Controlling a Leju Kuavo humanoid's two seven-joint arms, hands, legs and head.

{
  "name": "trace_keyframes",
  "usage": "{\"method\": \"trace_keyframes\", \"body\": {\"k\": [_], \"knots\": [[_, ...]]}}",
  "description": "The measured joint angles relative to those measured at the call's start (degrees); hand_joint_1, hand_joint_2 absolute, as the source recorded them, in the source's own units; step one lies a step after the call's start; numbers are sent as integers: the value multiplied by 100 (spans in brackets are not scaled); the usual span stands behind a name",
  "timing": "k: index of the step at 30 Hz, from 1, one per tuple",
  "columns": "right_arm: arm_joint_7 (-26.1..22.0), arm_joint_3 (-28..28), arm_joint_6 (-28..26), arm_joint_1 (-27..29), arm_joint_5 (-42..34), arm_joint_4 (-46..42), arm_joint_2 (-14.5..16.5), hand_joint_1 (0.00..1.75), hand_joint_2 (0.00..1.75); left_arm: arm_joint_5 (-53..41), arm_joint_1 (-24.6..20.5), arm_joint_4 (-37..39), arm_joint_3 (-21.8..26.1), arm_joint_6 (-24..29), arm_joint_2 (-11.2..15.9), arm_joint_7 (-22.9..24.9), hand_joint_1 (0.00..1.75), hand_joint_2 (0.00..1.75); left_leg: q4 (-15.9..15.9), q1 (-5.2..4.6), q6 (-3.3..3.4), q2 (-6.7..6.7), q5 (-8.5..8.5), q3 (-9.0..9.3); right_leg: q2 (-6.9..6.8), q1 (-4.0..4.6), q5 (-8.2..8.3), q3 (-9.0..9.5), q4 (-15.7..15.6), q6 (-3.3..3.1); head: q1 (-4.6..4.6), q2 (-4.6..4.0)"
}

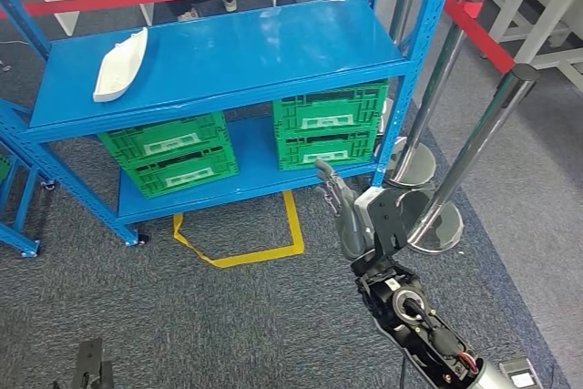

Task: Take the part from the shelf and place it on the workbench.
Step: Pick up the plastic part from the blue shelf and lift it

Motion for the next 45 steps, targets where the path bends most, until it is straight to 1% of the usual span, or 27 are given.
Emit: {"method": "trace_keyframes", "body": {"k": [4, 11, 28, 33, 39, 42, 45], "knots": [[-3, 0, 7, 4, -2, -31, -21, 0, 0, 50, 4, 0, 0, -124, 1, -24, 0, 0, 0, 0, 0, 0, 0, 0, 0, 0, 0, 0, 0, 0, 1, 0], [-6, 0, 35, 8, -2, -72, -40, 0, 0, 80, 13, 0, 2, -27, -2, -130, 0, 0, 0, 0, 0, -1, 0, 0, 0, 0, 0, 0, 0, 0, 1, 0], [-7, -9, 51, 19, -9, -96, -43, 0, 0, 29, 17, 0, 4, -192, 0, -93, 0, 0, 0, 0, 0, -1, 0, -1, 0, 0, 0, 0, 0, 0, 1, 0], [8, -12, 66, -3, -32, -101, -43, 0, 0, 188, 28, 0, 4, -296, 44, -72, 0, 0, -1, 0, 0, -1, 0, -2, 0, 0, 0, 2, 0, 0, 2, 0], [169, 3, 11, -296, 156, -94, -43, 0, 0, 513, 80, 0, 4, -433, 196, -64, 0, 0, -1, 0, 0, -1, 1, -2, -1, 1, 0, 2, 0, 0, 1, 0], [164, -14, -66, -495, 268, -57, -43, 0, 0, 525, 105, 0, 6, -348, 238, -3, 0, 0, -1, 0, 0, -2, 1, -2, -2, 1, 0, 2, 0, 0, 1, 0], [130, -50, -6, -622, 230, -10, -43, 0, 0, 571, 121, 0, 7, -282, 255, 47, 0, 0, -1, -1, 0, -2, 1, -2, -3, 1, 0, 3, 0, 0, 1, 0]]}}
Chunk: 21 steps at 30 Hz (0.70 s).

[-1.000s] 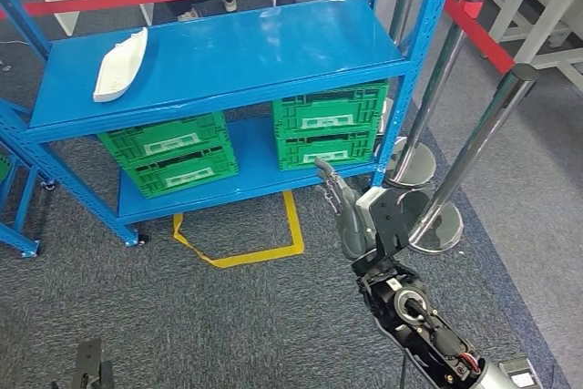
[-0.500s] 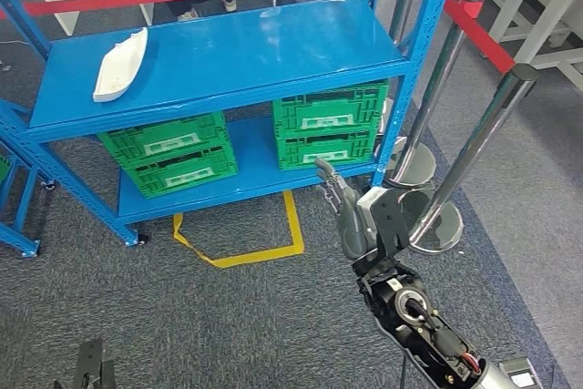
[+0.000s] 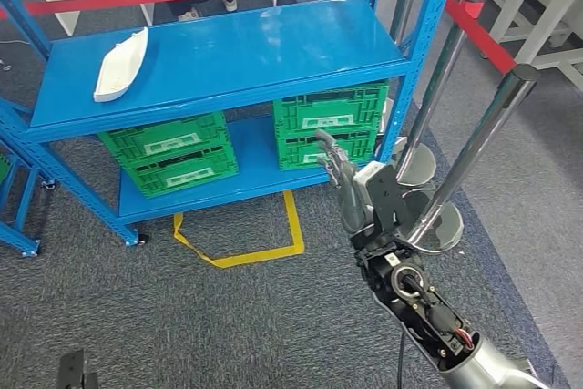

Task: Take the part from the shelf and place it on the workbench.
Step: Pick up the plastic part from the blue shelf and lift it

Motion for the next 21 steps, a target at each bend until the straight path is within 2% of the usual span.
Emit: {"method": "trace_keyframes", "body": {"k": [6, 21], "knots": [[-90, -51, 178, -80, -65, 56, 0, 0, 0, 150, 19, 0, 0, -160, 37, 68, 0, 0, 0, 0, 0, 0, -1, 0, 0, 0, 0, -1, 0, 0, -1, 0], [-127, -140, 238, -128, -18, 67, 0, 0, 0, 216, 41, 0, 0, -333, 51, 77, 0, 0, 0, 0, 0, 0, 0, 0, 0, 0, 0, -1, 0, 0, 0, 0]]}}
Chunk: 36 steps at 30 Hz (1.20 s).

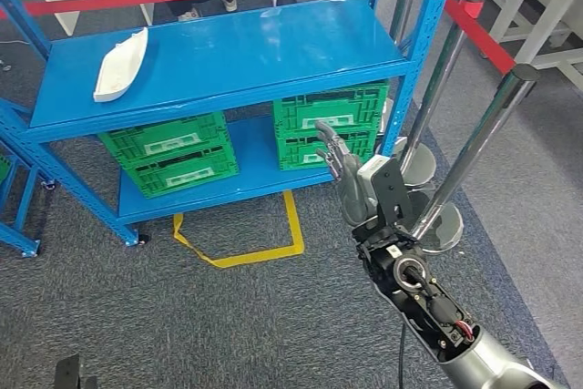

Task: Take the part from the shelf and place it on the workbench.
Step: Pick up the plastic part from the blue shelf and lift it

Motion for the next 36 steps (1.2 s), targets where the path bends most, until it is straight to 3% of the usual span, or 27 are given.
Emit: {"method": "trace_keyframes", "body": {"k": [23, 28, 33, 35, 36], "knots": [[-15, -137, 43, 1, 79, 30, 0, 0, 0, -68, -27, 0, 0, -10, -1, 4, 0, 0, 20, -4, 16, 0, -12, -3, 0, -17, 1, 1, -1, 4, -1, 0], [-15, -169, 45, 1, 79, 60, 0, 0, 0, -74, -50, 0, 2, -2, -7, 9, 0, 0, 70, -7, 57, 1, -39, -28, 0, -20, 3, 2, -1, 31, -2, 0], [-20, -191, 68, -4, 82, 76, 0, 0, 0, -73, -56, 0, 6, 13, -10, 20, 0, 0, 66, 4, 135, 2, -51, -34, -6, -31, 7, 9, -34, 113, -4, 0], [-27, -209, 86, -14, 91, 78, 0, 0, 0, -71, -69, 0, 7, 14, -21, 27, 0, 0, -38, 43, 178, 14, -18, 34, 9, -24, -112, -69, 136, 147, 10, 0], [-31, -220, 94, -16, 96, 79, 1, 0, 0, -69, -78, 0, 7, 13, -29, 29, 0, 0, -77, 63, 196, 21, -7, 66, 21, -21, -254, -199, 408, 158, 25, 0]]}}
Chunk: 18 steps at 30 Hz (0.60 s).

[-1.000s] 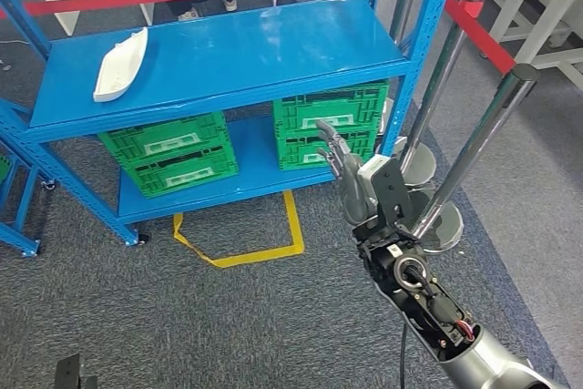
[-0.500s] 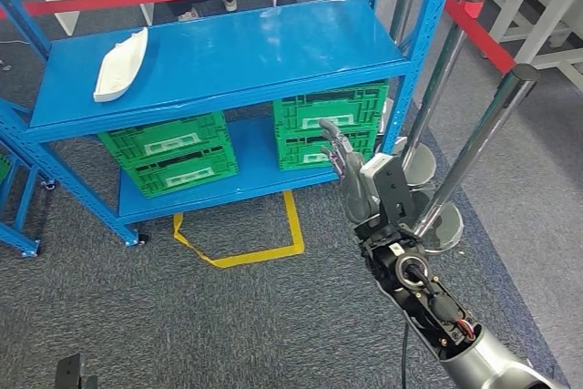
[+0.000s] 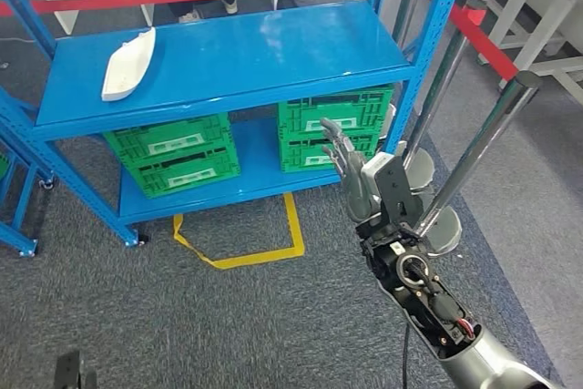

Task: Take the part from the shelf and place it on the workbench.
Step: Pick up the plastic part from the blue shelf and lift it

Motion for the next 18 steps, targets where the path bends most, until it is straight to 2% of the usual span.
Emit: {"method": "trace_keyframes", "body": {"k": [2, 3, 4, 5, 7, 8, 9, 10, 12, 14, 15, 16, 18], "knots": [[-5, -19, 13, 12, 16, 8, 1, 0, 0, 5, -14, 0, 0, -8, -17, 4, 0, 0, -10, -6, 17, 6, -10, 18, 16, -7, -330, -394, 803, 27, 25, 0], [-7, -22, 22, 26, 26, 18, 1, 0, 0, 11, -13, 0, 1, -15, -22, 9, 0, 0, -9, -5, 16, 3, -19, 25, 18, -17, -408, -566, 1120, 45, 32, 0], [-10, -29, 36, 37, 38, 32, 1, 0, 0, 20, -8, 0, 3, -24, -28, 14, 0, 0, -6, 4, 5, -2, -34, 40, 17, -29, -372, -650, 1236, 62, 38, 0], [-13, -37, 50, 44, 51, 45, 1, 0, 0, 29, -2, 0, 7, -34, -33, 19, 0, 0, 1, 19, -17, -9, -55, 63, 13, -44, -225, -619, 1118, 80, 44, 0], [-18, -49, 86, 44, 74, 60, 2, 0, 0, 46, 6, 0, 14, -46, -39, 21, 0, 0, 34, 61, -93, -24, -124, 130, -12, -79, 200, -294, 386, 122, 61, 0], [-19, -53, 103, 41, 85, 65, 2, 0, 0, 52, 3, -1, 15, -50, -31, 21, 0, 0, 69, 59, -142, -28, -163, 147, -24, -83, 319, -111, 38, 131, 71, 0], [-18, -56, 123, 39, 95, 72, 3, 0, 0, 58, -1, -1, 15, -52, -25, 21, 0, 0, 95, 53, -188, -31, -190, 148, -27, -78, 354, 7, -180, 101, 76, 0], [-17, -58, 139, 44, 103, 78, 4, 0, 0, 62, -2, -2, 16, -54, -18, 21, 0, 0, 114, 41, -227, -30, -204, 139, -20, -60, 311, 53, -254, 56, 66, 0], [-16, -66, 157, 61, 112, 89, 5, 0, 0, 71, -1, -2, 20, -60, -16, 21, 0, 0, 122, 42, -284, -14, -214, 132, 23, -34, 261, 58, -258, -73, 34, 0], [-21, -78, 166, 56, 115, 92, 8, 0, 0, 79, -6, -2, 31, -67, -18, 20, 0, 0, 292, 69, -319, -56, -328, 71, 60, -30, 243, 89, -269, -150, -1, 0], [-22, -82, 172, 44, 117, 92, 9, 0, 0, 82, -12, -2, 39, -67, -17, 19, 0, 0, 558, 72, -327, -97, -452, -67, 72, -29, 233, 111, -275, -183, -19, 0], [-24, -85, 178, 37, 119, 92, 10, 0, 0, 84, -14, -2, 47, -68, -17, 17, 0, 0, 957, 68, -324, -145, -610, -290, 81, -22, 220, 125, -278, -212, -41, 0], [-22, -83, 188, 38, 120, 93, 10, 0, 0, 92, 7, -2, 56, -69, -15, 17, 0, 0, 1795, 42, -304, -193, -839, -827, 104, 10, 189, 148, -277, -261, -62, 0]]}}
